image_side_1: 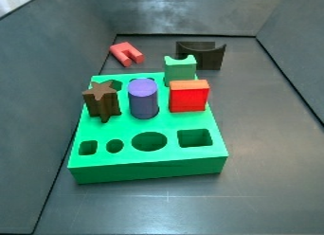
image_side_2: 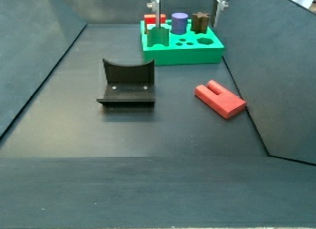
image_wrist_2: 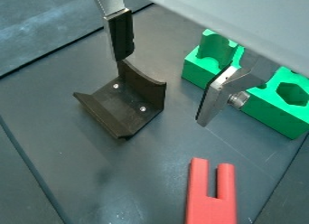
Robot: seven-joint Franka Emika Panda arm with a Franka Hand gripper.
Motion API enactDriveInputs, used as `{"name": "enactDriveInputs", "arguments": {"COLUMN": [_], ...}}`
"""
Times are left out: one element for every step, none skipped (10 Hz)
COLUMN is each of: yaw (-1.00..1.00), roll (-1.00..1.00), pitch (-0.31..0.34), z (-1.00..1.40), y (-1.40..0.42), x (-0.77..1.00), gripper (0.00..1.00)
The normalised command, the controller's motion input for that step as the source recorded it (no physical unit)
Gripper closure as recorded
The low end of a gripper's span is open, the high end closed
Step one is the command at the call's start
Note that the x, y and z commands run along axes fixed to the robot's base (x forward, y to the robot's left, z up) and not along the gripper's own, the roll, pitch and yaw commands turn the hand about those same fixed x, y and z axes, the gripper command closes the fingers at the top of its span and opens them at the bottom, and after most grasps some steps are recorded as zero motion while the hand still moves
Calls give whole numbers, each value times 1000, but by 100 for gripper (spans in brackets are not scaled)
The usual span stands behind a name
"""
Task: Pick up the square-circle object. Move up. Rotate the square-circle object. Place the square-circle object on the fixture. Regrasp the square-circle object. Move to above the board. Insert the square-circle object.
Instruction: Pick up the square-circle object.
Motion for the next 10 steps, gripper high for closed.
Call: {"name": "enactDriveInputs", "arguments": {"yaw": [0, 0, 237, 1000, 1000, 1000, 1000, 1000, 1000, 657], "roll": [0, 0, 123, 0, 0, 0, 0, 0, 0, 80], "pitch": [-40, 6, -13, -73, -36, 0, 0, 0, 0, 83], "z": [0, 0, -463, -826, -806, -786, -774, -786, -834, -934], "y": [0, 0, 0, 11, 0, 0, 0, 0, 0, -334], "x": [0, 0, 0, -100, -51, 0, 0, 0, 0, -166], "gripper": [0, 0, 0, 0, 0, 0, 0, 0, 0, 0]}}
